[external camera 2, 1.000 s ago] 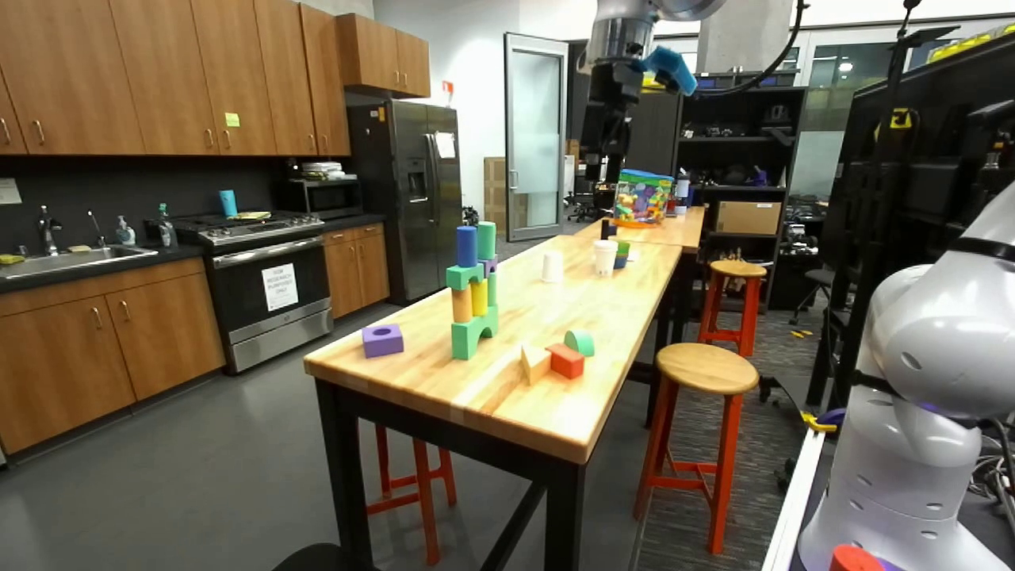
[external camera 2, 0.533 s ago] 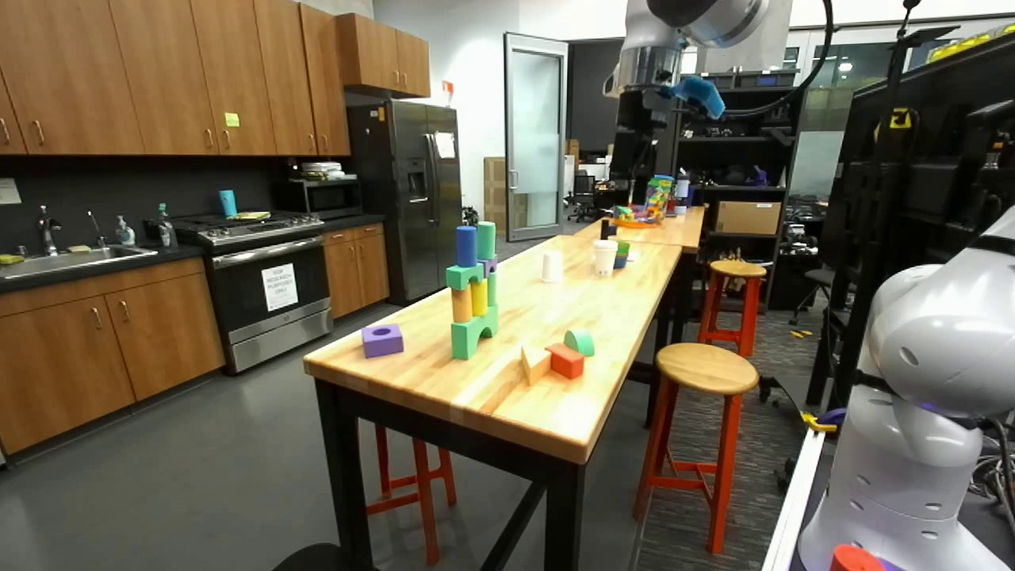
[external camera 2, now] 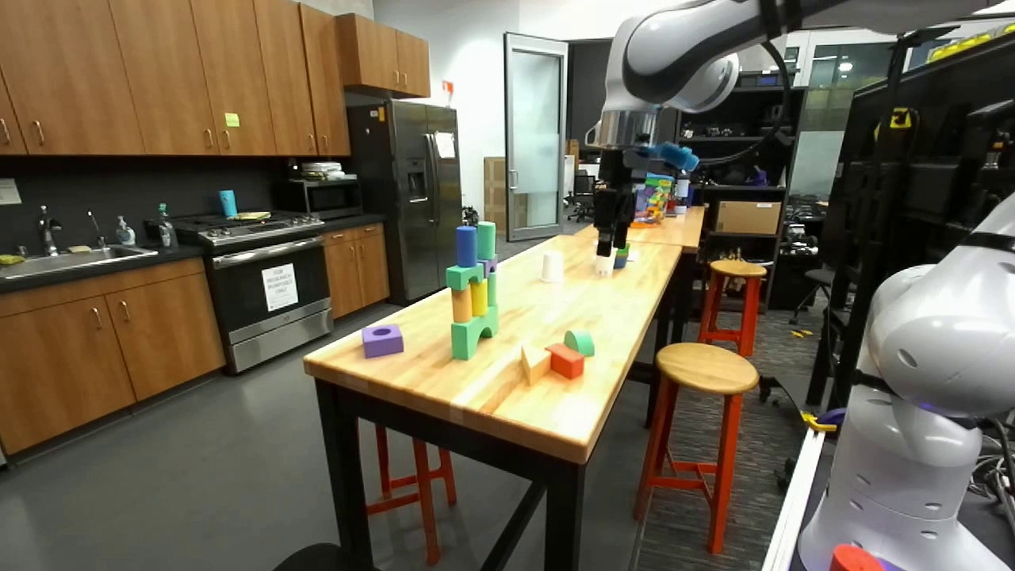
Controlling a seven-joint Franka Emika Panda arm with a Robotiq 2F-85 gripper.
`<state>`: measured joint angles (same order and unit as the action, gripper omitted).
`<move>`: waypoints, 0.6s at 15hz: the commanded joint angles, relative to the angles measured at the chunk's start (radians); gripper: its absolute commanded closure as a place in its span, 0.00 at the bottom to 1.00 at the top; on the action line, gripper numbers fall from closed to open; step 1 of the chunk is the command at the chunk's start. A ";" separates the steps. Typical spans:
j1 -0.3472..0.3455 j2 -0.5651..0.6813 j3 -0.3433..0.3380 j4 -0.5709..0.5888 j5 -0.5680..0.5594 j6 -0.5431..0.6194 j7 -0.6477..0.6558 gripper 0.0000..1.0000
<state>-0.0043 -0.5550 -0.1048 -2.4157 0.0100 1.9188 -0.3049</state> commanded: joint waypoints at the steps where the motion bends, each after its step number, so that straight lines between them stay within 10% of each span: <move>1: -0.007 0.023 -0.008 -0.007 -0.026 0.041 -0.012 0.00; 9: -0.028 0.010 -0.012 0.019 -0.125 0.009 -0.001 0.00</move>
<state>-0.0366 -0.5456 -0.1138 -2.3995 -0.1131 1.9305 -0.3075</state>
